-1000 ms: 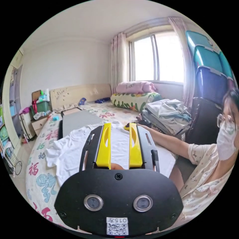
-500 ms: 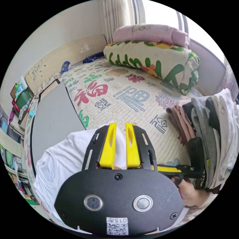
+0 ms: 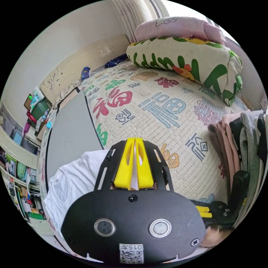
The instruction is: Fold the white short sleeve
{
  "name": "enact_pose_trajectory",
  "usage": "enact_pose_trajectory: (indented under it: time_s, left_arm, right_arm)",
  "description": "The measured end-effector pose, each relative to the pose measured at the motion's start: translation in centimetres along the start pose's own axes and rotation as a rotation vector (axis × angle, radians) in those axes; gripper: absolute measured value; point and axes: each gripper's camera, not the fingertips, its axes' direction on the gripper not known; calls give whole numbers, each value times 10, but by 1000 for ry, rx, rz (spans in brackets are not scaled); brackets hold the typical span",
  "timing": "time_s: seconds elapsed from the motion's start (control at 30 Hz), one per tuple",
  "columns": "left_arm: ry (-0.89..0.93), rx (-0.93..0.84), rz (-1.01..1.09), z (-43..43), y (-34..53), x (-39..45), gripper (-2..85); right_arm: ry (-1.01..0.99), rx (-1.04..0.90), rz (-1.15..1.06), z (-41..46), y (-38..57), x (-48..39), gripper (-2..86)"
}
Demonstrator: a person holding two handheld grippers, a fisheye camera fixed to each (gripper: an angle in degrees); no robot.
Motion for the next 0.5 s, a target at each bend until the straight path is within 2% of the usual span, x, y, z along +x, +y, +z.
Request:
enact_pose_trajectory:
  time_s: [0.07,0.2,0.33,0.4,0.5]
  left_arm:
    - [46,45,-36,-6,8,-16,1]
    - [137,-29,-58,28,15,-17,41]
    - [84,-84,-66,69,24,-7,58]
    - [108,-180,-43,99,24,-2,67]
    - [100,-188,-32,113,37,5,48]
  right_arm:
    - [13,-1,-10,5,5,2,3]
    - [22,2,-31,14,22,12,3]
    - [12,-6,-26,23,38,31,3]
    - [20,-10,-28,32,51,44,3]
    - [41,-17,-39,44,72,61,2]
